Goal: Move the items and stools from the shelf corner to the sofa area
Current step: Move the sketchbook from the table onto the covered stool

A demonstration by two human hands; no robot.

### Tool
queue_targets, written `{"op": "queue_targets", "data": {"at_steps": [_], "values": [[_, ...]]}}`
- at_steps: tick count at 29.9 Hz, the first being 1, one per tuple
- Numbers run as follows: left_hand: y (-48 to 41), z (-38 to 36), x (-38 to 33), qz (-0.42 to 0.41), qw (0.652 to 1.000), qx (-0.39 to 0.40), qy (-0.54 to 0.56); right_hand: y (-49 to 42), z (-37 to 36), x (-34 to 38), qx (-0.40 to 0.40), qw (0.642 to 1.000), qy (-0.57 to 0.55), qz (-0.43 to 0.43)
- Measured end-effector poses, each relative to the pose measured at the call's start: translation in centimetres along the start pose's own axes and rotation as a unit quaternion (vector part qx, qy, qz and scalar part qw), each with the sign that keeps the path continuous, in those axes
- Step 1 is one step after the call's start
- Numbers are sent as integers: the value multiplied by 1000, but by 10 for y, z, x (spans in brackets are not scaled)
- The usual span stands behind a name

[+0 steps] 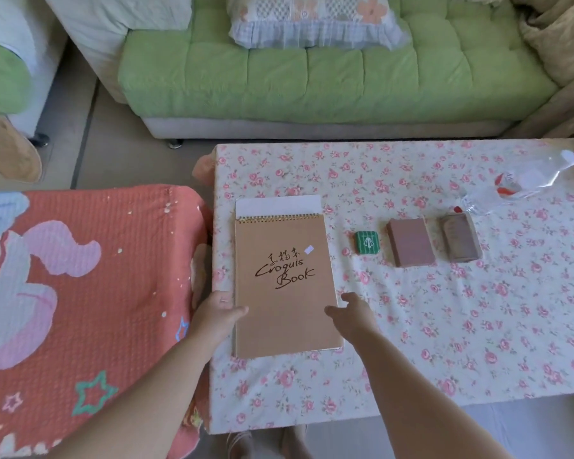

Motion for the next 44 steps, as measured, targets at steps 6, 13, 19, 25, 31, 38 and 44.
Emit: {"op": "queue_targets", "data": {"at_steps": [6, 13, 19, 25, 31, 38, 44], "values": [[-46, -13, 27, 42, 997, -60, 13, -62, -19, -1, 21, 999, 31, 11], [-66, -36, 34, 54, 996, -74, 1, -93, -35, -9, 30, 999, 18, 4], [-83, -41, 48, 90, 989, -106, 47, -100, -43, -13, 50, 997, -62, -16], [-93, -41, 57, 106, 982, -122, 96, -106, -44, -21, 105, 983, -145, -43], [-82, -45, 63, 97, 977, -135, 135, -101, -42, -30, 47, 990, -123, -58], [-56, -23, 37, 53, 970, -151, 181, -71, -30, -21, 59, 980, -190, -18], [-15, 10, 0, -13, 967, -141, 212, -30, -12, 5, 73, 978, -192, 19]]}}
Point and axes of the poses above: each hand's wrist, its own y-axis away from the middle knuckle, its own z-axis out of the back of the hand, x = y × z, the point moved 5 cm from there along -y, towards the middle knuckle, and after that the axes turned 12 degrees about y, right-handed, at the moved point
